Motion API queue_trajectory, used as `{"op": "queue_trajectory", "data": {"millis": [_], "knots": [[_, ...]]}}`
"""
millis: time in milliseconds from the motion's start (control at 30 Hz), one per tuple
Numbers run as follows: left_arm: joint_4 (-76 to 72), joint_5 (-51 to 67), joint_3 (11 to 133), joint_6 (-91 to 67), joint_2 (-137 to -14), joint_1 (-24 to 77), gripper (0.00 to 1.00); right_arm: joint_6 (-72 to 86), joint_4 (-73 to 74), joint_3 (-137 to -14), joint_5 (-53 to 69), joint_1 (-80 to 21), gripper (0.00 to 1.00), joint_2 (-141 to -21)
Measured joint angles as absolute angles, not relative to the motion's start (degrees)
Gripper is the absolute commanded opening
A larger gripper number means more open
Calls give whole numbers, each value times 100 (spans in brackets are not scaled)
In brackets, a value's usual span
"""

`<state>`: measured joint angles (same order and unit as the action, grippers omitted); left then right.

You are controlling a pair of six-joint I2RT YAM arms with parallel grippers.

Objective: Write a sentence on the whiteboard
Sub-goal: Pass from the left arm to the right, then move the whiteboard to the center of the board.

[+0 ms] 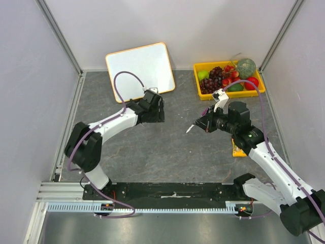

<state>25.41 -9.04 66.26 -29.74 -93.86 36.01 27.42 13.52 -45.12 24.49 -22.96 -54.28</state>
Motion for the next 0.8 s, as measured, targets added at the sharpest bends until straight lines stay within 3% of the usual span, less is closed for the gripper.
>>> {"op": "queue_trajectory", "data": {"millis": [333, 800], "knots": [[2477, -1909, 8344, -2950, -11019, 3570, 74, 2506, 1599, -4501, 2233, -2274, 0, -5328], [2936, -2049, 9953, -2958, -12599, 3256, 70, 2327, 1767, -4386, 2047, -2263, 0, -5218]]}}
